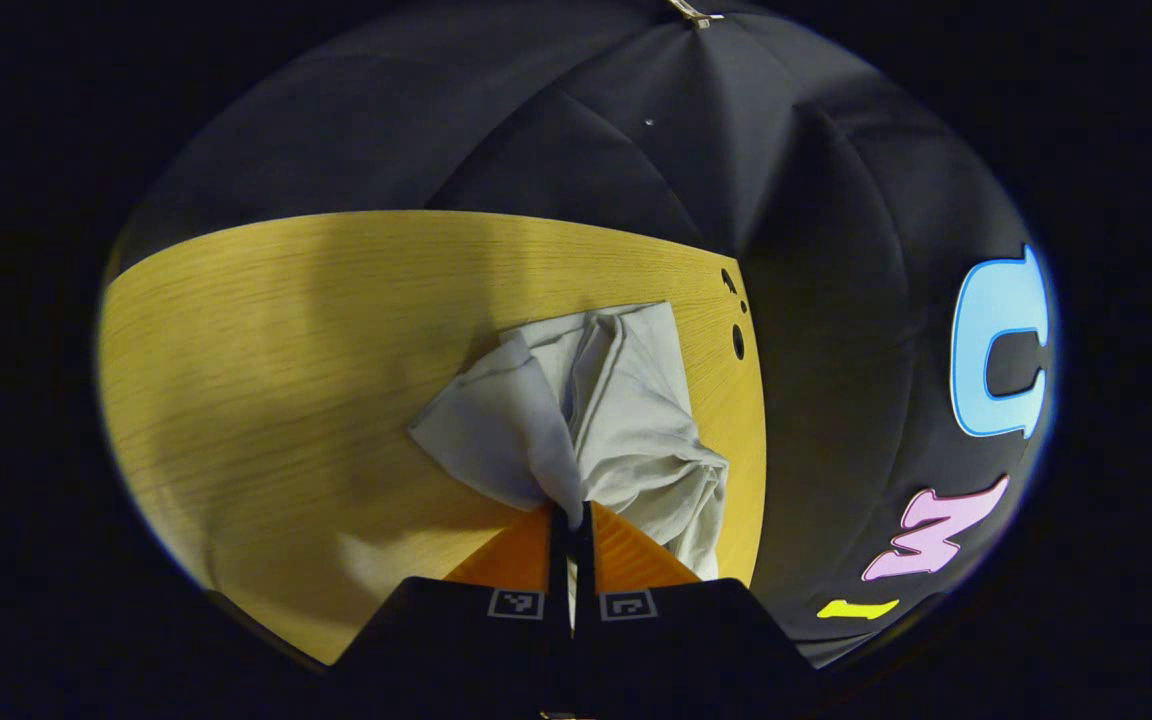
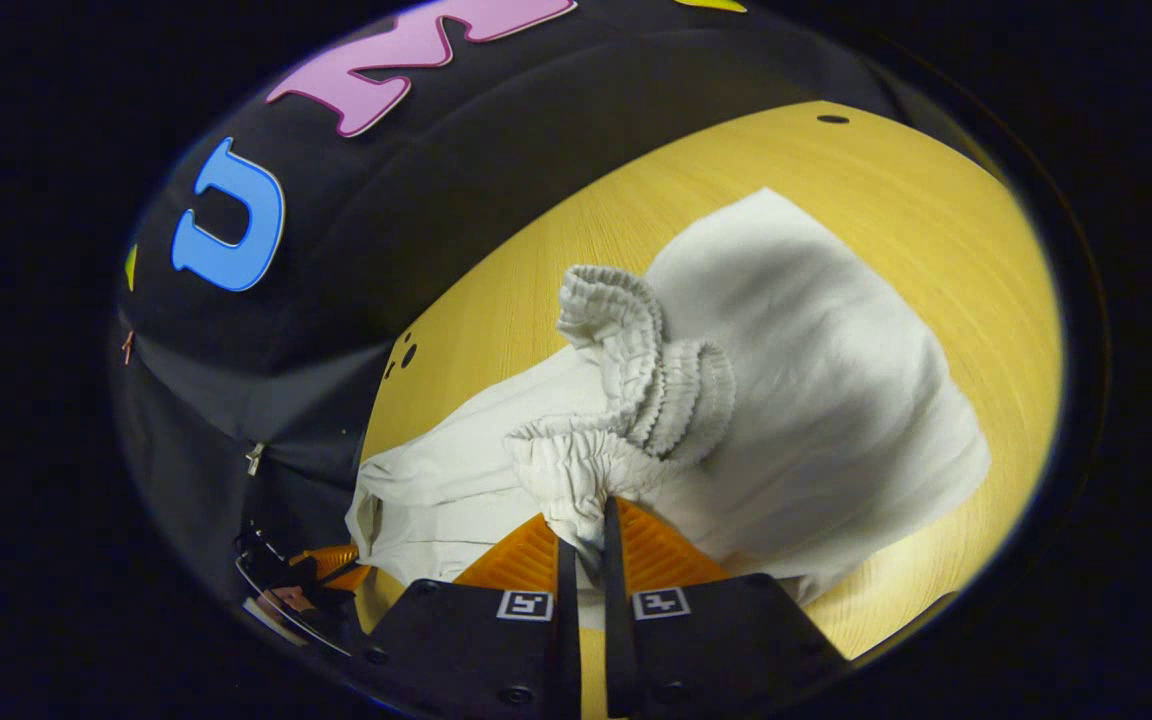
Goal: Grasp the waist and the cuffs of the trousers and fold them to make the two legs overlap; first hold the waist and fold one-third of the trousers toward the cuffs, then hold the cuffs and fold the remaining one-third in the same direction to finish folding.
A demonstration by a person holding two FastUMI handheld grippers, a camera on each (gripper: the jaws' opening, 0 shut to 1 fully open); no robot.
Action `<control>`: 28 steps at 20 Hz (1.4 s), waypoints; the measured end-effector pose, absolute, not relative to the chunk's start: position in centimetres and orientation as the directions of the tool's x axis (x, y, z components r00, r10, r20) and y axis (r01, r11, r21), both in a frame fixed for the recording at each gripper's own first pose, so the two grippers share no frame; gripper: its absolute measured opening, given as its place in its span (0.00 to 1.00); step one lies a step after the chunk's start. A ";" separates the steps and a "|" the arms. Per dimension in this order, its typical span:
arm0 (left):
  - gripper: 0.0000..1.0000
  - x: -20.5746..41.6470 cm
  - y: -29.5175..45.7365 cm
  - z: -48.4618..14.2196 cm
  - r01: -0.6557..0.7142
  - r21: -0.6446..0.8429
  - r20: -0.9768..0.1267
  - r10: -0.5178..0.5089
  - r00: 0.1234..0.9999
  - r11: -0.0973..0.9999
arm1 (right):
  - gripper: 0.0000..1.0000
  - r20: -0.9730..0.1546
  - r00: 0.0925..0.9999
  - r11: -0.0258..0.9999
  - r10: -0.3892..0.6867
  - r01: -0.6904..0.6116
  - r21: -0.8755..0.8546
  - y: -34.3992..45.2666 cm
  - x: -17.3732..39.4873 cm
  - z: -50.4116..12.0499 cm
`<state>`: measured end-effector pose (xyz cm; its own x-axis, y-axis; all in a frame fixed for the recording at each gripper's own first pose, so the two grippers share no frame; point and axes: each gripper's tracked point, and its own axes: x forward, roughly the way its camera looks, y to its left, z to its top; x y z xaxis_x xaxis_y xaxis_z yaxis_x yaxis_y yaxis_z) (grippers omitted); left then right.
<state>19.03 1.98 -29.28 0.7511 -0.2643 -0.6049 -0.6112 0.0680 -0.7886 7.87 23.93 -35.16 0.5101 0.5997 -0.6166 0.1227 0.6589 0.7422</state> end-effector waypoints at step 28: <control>0.06 19.9 3.3 -20.5 -0.354 -0.933 -0.360 -0.139 0.922 0.071 | 0.73 -0.241 0.619 0.340 0.748 -0.044 0.939 13.4 2.4 -25.2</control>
<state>19.88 3.35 -20.46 0.9224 -0.1388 -0.3604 -0.3536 0.0714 -0.9327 2.44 13.35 -25.20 0.6185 0.7477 -0.2415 -0.0442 0.3399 0.9394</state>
